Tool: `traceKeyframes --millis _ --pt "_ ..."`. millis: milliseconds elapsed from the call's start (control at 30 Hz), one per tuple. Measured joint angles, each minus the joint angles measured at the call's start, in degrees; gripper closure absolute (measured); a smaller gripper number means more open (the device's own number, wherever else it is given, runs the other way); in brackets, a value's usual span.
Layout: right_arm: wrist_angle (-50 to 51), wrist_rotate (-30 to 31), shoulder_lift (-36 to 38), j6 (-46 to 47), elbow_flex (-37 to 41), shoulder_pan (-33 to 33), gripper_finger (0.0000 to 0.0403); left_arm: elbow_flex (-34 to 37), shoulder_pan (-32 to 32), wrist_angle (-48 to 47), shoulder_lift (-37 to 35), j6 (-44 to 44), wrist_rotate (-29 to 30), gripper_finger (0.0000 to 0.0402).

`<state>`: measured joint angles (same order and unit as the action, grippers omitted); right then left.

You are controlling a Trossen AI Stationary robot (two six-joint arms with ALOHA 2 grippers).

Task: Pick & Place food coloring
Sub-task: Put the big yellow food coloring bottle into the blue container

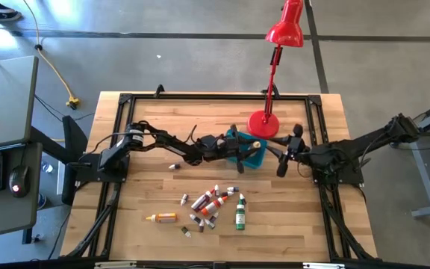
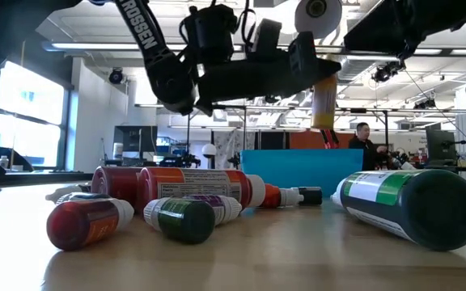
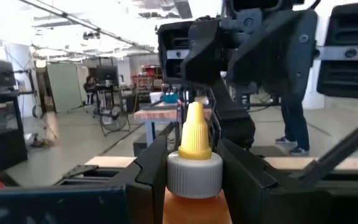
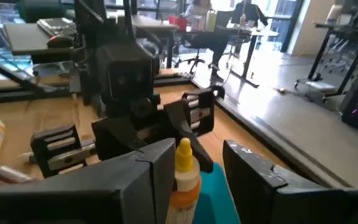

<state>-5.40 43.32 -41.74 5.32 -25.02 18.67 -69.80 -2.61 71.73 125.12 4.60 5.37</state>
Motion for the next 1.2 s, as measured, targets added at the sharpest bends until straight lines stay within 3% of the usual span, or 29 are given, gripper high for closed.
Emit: traceKeyframes --millis 133,367,567,667,800,900,1033,1200 --pt "-3.7 2.3 0.2 -4.1 0.0 0.0 0.0274 0.1 0.6 -0.8 1.6 -1.1 1.4 0.0294" --pt "-7.7 2.3 0.2 -11.4 0.0 0.0 0.0274 0.1 0.7 -1.2 2.5 -2.1 9.8 0.0294" --pt "-9.7 2.3 0.2 -14.6 0.0 0.0 0.0274 0.5 0.8 1.5 2.4 2.6 13.6 0.0294" --pt "-9.7 2.3 0.2 -14.8 0.0 0.0 0.0274 4.2 0.8 4.3 2.4 2.4 16.0 0.0294" --pt "-9.6 2.3 0.2 -14.4 0.0 0.0 0.0274 13.9 1.3 18.1 2.4 0.4 18.6 0.0294" --pt "-9.5 1.4 0.2 -14.3 0.0 0.1 0.0274 21.4 2.3 17.6 0.3 -2.6 19.8 0.0294" --pt "-9.8 0.7 0.2 -14.2 0.0 0.2 0.0274 24.5 3.5 17.8 -1.4 -2.5 19.9 0.0294" --pt "-10.1 0.7 0.2 -13.0 0.0 0.2 0.0274 23.1 3.4 17.9 -1.6 0.1 17.4 0.0294"
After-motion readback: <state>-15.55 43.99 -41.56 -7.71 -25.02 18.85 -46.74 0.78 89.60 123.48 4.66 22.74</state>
